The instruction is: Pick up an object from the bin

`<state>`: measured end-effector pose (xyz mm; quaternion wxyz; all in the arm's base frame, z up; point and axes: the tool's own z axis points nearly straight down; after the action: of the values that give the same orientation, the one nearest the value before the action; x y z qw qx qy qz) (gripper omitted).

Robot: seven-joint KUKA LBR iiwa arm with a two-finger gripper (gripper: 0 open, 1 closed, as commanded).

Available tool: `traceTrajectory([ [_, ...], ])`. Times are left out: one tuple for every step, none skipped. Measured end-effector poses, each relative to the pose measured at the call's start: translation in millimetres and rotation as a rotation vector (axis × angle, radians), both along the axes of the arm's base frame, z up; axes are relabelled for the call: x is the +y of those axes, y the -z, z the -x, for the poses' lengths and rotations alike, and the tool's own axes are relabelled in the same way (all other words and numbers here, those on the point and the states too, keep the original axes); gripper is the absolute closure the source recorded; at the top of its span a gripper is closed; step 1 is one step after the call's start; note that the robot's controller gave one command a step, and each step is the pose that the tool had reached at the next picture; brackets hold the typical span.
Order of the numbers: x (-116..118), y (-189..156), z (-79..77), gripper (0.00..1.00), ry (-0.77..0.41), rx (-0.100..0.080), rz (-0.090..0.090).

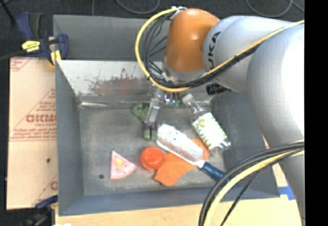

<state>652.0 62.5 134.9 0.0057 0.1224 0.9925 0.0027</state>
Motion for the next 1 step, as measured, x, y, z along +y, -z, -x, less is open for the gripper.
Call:
traceTrajectory([
  [-50.8,48.4,75.2,0.00,0.114,0.000,-0.002],
])
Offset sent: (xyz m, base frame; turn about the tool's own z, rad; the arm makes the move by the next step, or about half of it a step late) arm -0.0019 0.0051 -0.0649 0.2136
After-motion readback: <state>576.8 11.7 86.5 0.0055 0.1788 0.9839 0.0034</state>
